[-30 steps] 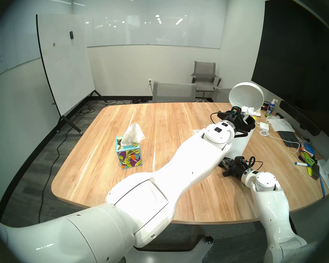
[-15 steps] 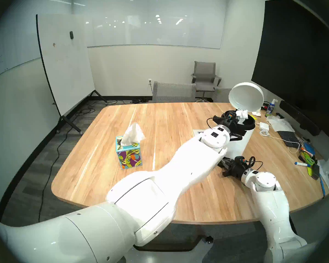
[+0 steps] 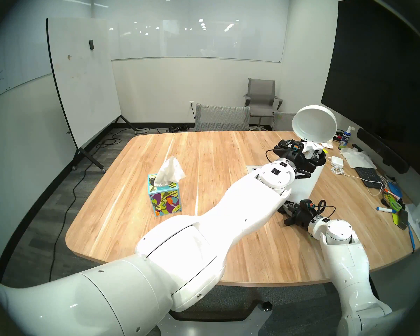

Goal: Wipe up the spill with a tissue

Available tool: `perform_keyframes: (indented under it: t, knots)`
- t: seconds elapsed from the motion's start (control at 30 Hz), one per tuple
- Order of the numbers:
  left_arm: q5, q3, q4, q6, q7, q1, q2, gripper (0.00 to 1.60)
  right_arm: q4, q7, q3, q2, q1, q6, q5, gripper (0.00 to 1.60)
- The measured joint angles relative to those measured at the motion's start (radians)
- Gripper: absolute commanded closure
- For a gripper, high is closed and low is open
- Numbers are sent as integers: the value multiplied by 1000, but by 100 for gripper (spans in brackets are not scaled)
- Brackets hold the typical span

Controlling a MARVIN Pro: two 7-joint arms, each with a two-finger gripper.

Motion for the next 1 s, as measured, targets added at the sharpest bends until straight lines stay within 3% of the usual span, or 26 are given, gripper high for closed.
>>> perform_keyframes:
  t: [0.77,1.0]
  knots:
    - [-56,-17,-38,0,23,-75,0,0,0,-3,-2,1,-1,0,3,160]
    - [-78,-41,-92,-21,12,-76,3,0,0,-3,-2,1,-1,-1,4,160]
